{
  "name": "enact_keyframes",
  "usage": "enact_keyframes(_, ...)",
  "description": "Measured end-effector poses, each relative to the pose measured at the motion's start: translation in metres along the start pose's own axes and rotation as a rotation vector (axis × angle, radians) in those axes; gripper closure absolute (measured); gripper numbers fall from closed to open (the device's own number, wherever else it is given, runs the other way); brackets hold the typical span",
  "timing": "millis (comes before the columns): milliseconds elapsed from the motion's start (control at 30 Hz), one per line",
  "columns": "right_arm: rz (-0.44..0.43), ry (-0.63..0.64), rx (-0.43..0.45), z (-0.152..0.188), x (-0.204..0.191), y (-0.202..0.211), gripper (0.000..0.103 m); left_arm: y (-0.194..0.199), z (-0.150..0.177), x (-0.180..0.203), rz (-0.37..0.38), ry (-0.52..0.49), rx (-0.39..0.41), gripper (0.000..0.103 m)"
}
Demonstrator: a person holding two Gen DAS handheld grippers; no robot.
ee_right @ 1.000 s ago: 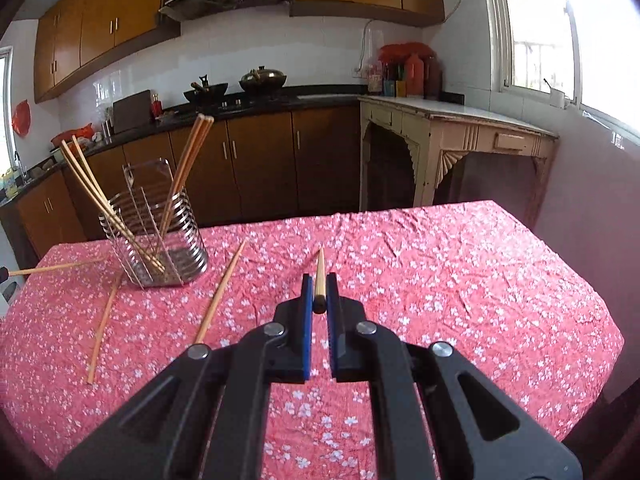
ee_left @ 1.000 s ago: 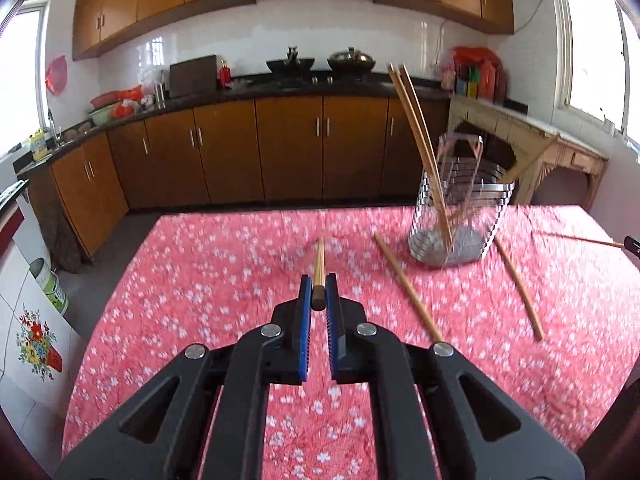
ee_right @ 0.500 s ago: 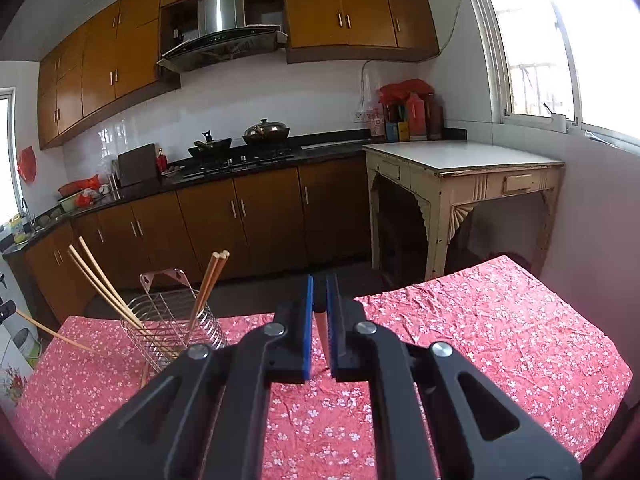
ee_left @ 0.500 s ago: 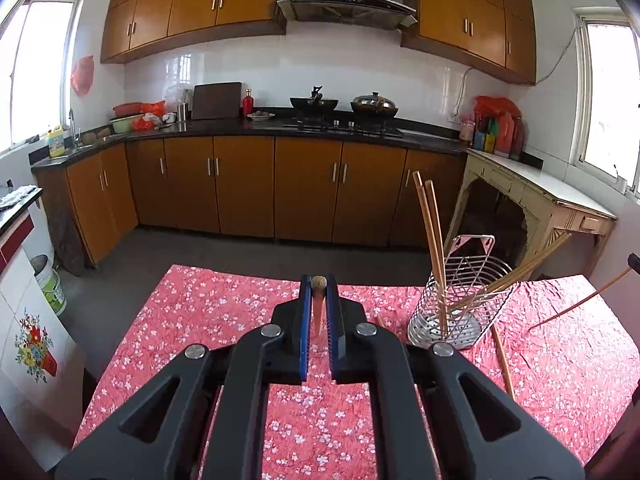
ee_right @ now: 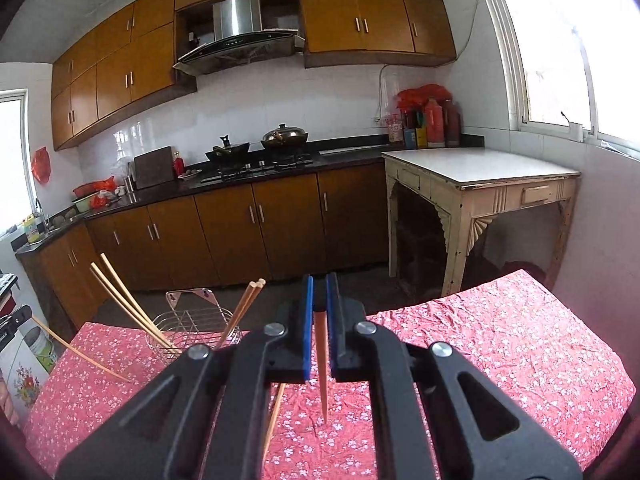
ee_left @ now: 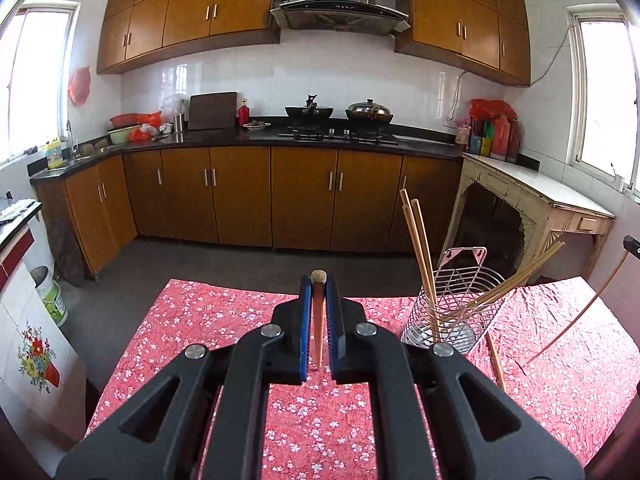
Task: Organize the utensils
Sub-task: 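Lift both held chopsticks and carry them over the wire holder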
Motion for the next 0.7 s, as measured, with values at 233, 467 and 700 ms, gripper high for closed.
enact_keyframes(233, -0.03, 0.008, 0.008, -0.011, -0.008, 0.012, 0.096, 0.005, -0.006, 0.012, 0.013, -0.009, 0.016, 0.096)
enact_keyframes(467, -0.081, 0.02, 0.034, -0.032, -0.028, 0.029, 0.096, 0.014, -0.022, 0.036, 0.055, -0.026, 0.044, 0.096)
enact_keyframes(700, -0.153, 0.055, 0.077, -0.066, -0.067, 0.05, 0.096, 0.017, -0.05, 0.074, 0.114, -0.044, 0.074, 0.096)
Point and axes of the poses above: each gripper's, at about its wrist camera, not at the fingertips, and y roughly against the way its jaws point, x to its right, z to its underside, the point moved 7 cm from there along -y, roughly the way its jaws point, and after that the axes turned 10 degrees about z, right-handed, at the moved point
